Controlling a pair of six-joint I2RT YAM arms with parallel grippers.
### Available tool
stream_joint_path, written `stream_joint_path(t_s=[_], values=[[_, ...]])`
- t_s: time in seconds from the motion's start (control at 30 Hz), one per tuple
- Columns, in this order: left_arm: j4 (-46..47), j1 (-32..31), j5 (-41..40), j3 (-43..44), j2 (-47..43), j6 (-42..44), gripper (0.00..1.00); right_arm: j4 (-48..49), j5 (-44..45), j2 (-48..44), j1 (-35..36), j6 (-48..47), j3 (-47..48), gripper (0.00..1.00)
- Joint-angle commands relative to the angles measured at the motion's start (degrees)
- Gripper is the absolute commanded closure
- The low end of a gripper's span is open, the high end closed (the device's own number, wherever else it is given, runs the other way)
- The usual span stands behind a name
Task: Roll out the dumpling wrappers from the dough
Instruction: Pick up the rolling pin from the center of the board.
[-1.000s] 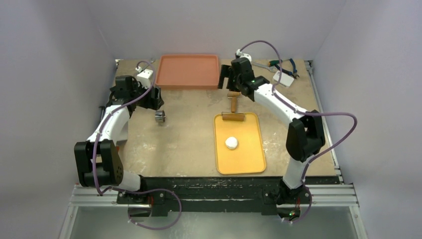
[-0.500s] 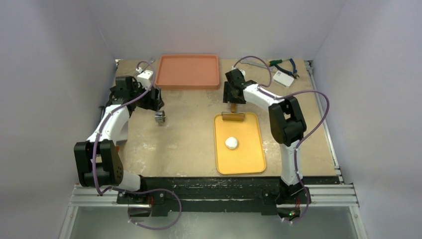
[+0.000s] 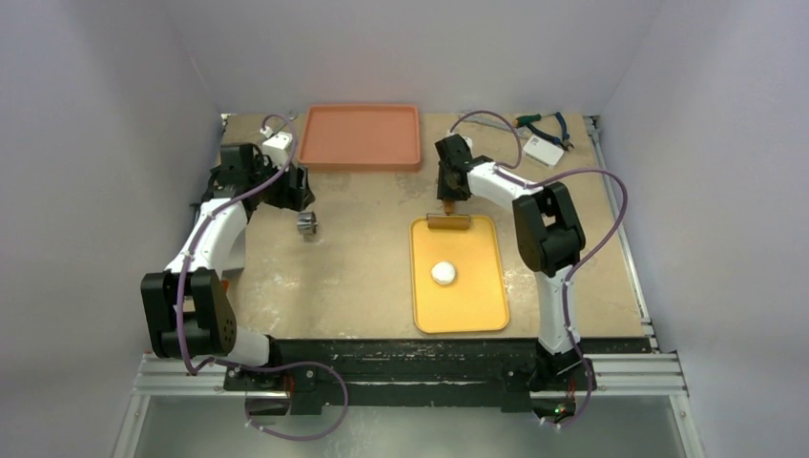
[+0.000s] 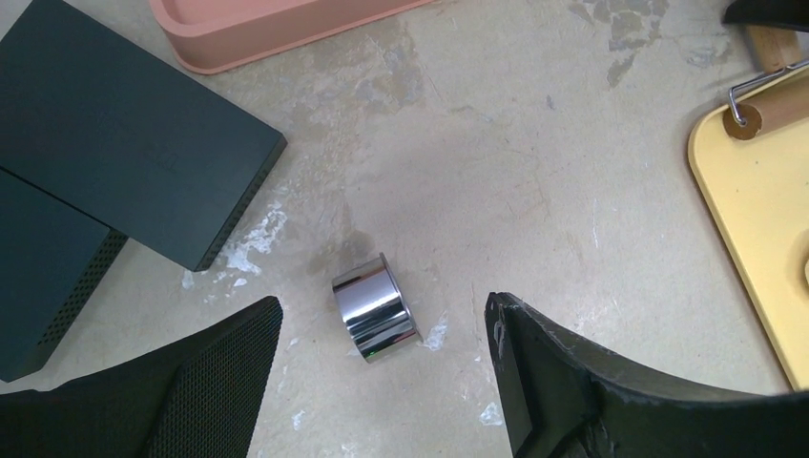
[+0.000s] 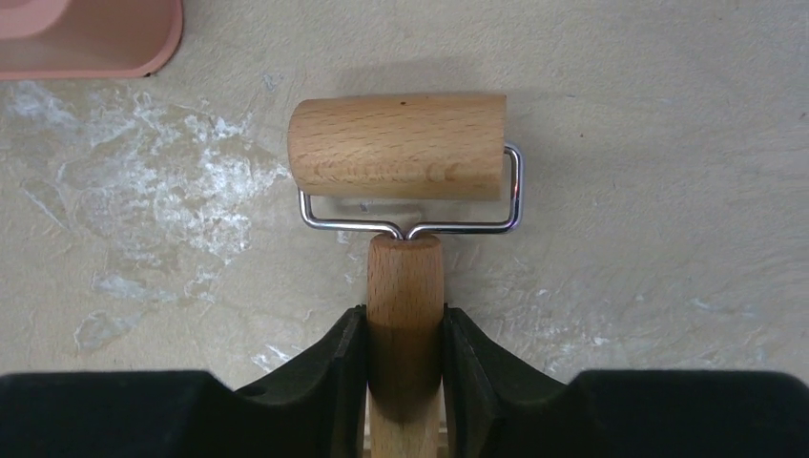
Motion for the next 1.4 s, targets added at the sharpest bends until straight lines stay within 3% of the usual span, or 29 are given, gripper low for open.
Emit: stream_joint_path(t_s=[0.0, 0.33, 0.5, 0.6, 0.7, 0.9, 1.1, 1.27, 1.37], values=[[-1.60, 0.29, 2.47, 3.28, -1.11, 0.00, 0.23, 2.31, 0.07, -7.88, -0.31, -1.26, -0.83, 1.00], [-7.55, -2.12, 13.31, 10.02, -1.68, -3.35, 0.25, 20.19, 11.10, -38.96, 9.11, -0.04, -12.70, 1.00], [-9.67, -9.24, 16.76, 16.38, -3.91, -2.69, 0.09, 34.97, 13.82, -49.80, 16.99, -0.87, -20.29, 1.00], [-11.79, -11.97, 22.41, 21.21, -3.80, -4.05, 0.08, 46.94, 9.63, -53.87, 20.43, -7.06, -26.26, 1.00], [-12.22, -12.12, 24.03, 26.73, -2.64, -8.22, 0.08, 52.19, 11.79, -56.17, 23.55, -12.63, -29.93, 1.00], [-17.51, -16.74, 22.27, 37.46, -1.54, -7.35, 0.08, 56.50, 16.48, -57.23, 27.05, -18.73, -34.87, 1.00], [-26.81, -28.67, 11.07, 48.86, 2.84, -1.67, 0.01, 56.54, 13.78, -53.91, 31.04, -25.12, -35.31, 1.00], [-28.41, -33.73, 5.13, 50.09, 5.01, 0.52, 0.01, 56.49, 11.67, -53.11, 31.87, -26.99, -34.95, 1.00], [-28.58, -34.07, 3.52, 49.68, 5.56, 1.74, 0.12, 56.00, 11.15, -53.34, 31.87, -26.97, -34.84, 1.00]])
